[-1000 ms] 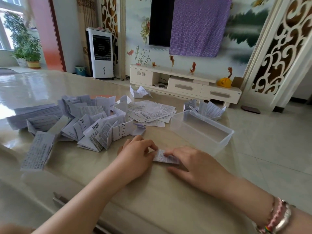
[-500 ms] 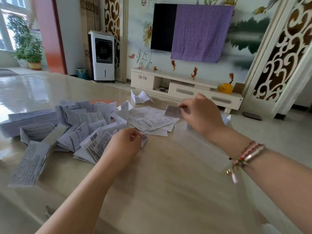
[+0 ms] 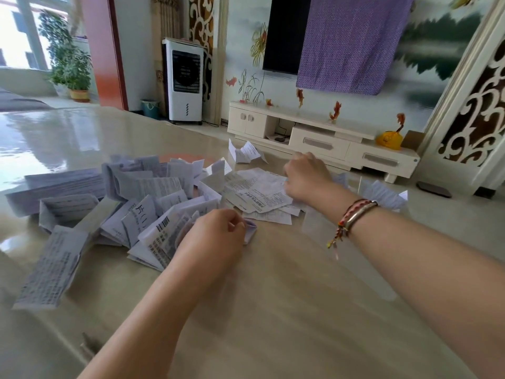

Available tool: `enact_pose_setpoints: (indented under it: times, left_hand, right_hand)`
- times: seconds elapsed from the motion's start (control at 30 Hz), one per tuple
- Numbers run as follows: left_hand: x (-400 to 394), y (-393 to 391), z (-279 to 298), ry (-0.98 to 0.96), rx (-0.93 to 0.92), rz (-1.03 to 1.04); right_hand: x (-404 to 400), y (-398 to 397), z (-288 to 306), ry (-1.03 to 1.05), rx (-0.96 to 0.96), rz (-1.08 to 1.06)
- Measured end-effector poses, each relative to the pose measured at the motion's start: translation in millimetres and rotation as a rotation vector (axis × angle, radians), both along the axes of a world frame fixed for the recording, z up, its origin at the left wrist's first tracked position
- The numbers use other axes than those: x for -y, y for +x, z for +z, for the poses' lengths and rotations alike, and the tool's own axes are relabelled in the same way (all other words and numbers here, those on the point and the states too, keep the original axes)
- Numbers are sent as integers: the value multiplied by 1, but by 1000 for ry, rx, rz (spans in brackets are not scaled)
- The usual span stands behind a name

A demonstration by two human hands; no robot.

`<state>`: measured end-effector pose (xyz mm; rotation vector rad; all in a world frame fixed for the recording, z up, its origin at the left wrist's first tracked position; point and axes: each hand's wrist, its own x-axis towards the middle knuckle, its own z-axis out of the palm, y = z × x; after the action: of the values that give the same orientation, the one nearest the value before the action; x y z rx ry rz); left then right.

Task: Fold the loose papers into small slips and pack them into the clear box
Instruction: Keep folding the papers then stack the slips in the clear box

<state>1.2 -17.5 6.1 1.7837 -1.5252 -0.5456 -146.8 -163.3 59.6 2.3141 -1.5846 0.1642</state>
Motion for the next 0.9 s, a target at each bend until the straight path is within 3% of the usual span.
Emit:
enact_pose_setpoints:
  times: [0.17, 0.27, 0.5, 0.7, 0.9]
  left_hand:
    - [-6, 2, 0, 10, 8, 7]
    - [-8, 4, -1, 11, 7, 17]
    - [-12, 4, 0, 14, 3, 3]
    - [-18, 3, -1, -26, 49, -9]
    - [-34, -6, -5, -135, 63, -135]
  right_hand:
    - [-9, 30, -18, 372, -5, 0]
    - [-12, 33, -32, 447, 28, -8]
    - [-33, 28, -31, 240, 77, 56]
    - [-87, 0, -22, 37, 394, 216]
    - [-150, -48, -35, 92, 429, 366]
